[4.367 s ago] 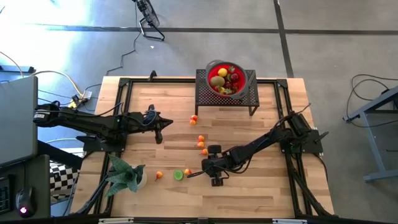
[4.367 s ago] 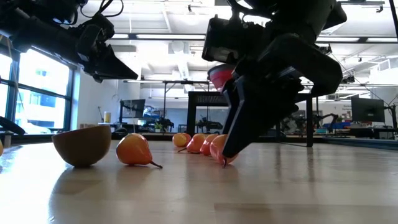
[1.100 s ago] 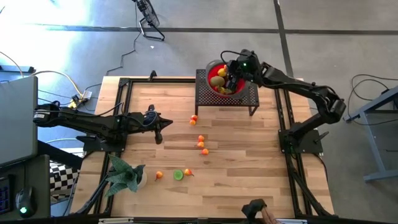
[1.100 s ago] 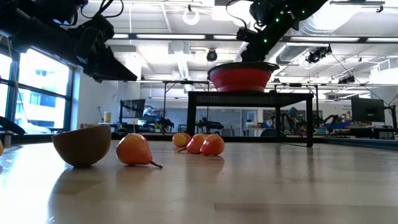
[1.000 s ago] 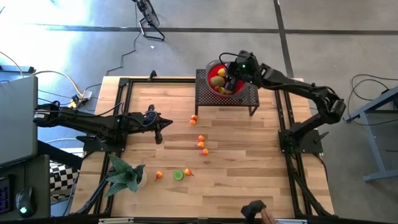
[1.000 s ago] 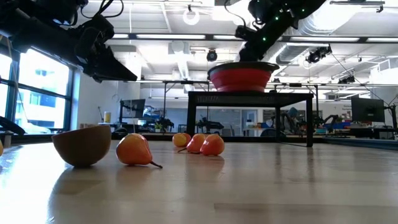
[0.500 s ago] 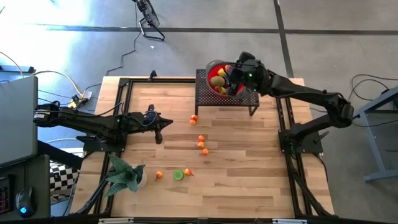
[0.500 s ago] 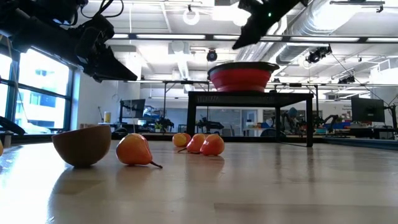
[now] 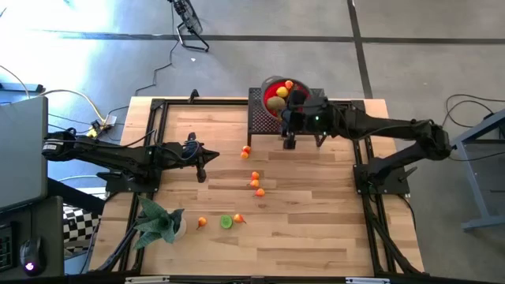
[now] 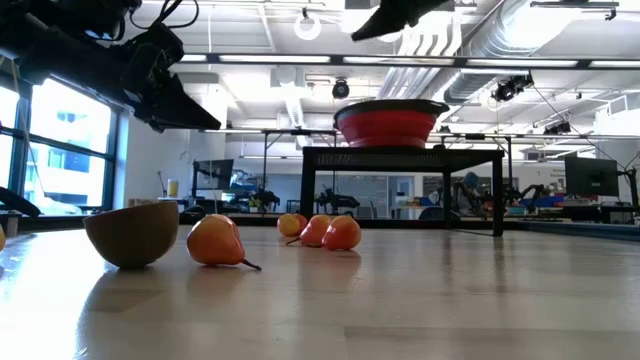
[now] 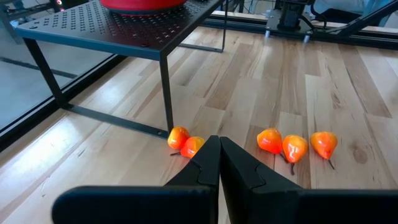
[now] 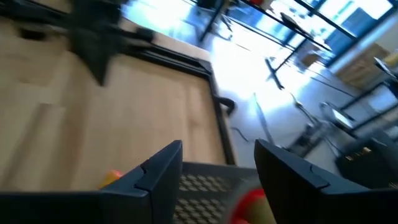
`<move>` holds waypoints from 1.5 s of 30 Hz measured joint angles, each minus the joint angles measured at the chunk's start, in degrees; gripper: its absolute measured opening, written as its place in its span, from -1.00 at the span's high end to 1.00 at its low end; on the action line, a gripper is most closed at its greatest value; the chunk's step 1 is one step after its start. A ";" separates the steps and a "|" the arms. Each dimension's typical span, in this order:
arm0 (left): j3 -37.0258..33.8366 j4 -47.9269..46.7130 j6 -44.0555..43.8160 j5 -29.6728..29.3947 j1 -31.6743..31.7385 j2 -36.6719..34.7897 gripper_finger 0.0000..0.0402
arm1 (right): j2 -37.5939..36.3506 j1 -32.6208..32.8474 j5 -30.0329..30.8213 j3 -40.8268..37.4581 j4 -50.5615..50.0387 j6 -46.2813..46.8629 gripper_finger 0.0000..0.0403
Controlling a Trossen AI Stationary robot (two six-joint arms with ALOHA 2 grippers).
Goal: Pick & Place Fruit
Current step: Put the pear into the strainer on the shelf
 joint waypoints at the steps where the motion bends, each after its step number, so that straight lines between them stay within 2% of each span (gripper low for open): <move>1: 0.00 0.01 0.00 0.00 0.00 0.00 0.97 | 0.00 1.11 0.00 0.02 -0.01 0.49 0.04; 10: 0.00 0.02 -0.03 0.04 0.00 0.00 0.97 | 0.33 11.93 1.58 0.00 0.01 4.91 0.11; 16: 0.00 0.02 -1.68 0.29 0.00 0.00 0.97 | 1.30 20.49 14.25 0.02 0.96 5.64 0.12; 22: 0.00 0.01 -1.73 0.33 -0.01 0.00 0.97 | 3.41 26.81 18.73 0.06 4.12 6.77 0.12; 28: -0.02 -0.22 -1.73 0.28 0.00 -0.02 0.97 | 6.52 29.11 18.67 0.64 5.53 8.60 0.12; 34: -0.04 -0.46 -1.66 0.24 -0.01 -0.02 0.97 | 11.79 29.90 18.25 6.52 3.33 10.11 0.12; 38: -0.06 -0.59 -1.63 0.22 0.00 -0.02 0.97 | 16.25 30.02 17.82 11.58 -1.70 10.05 0.12; 42: -0.07 -0.66 -1.53 0.22 -0.02 -0.02 0.97 | 20.44 29.62 15.83 15.85 -6.43 10.46 0.12; 45: -0.07 -0.70 -1.53 0.20 -0.01 -0.02 0.97 | 22.88 29.03 12.16 17.04 -7.82 12.11 0.12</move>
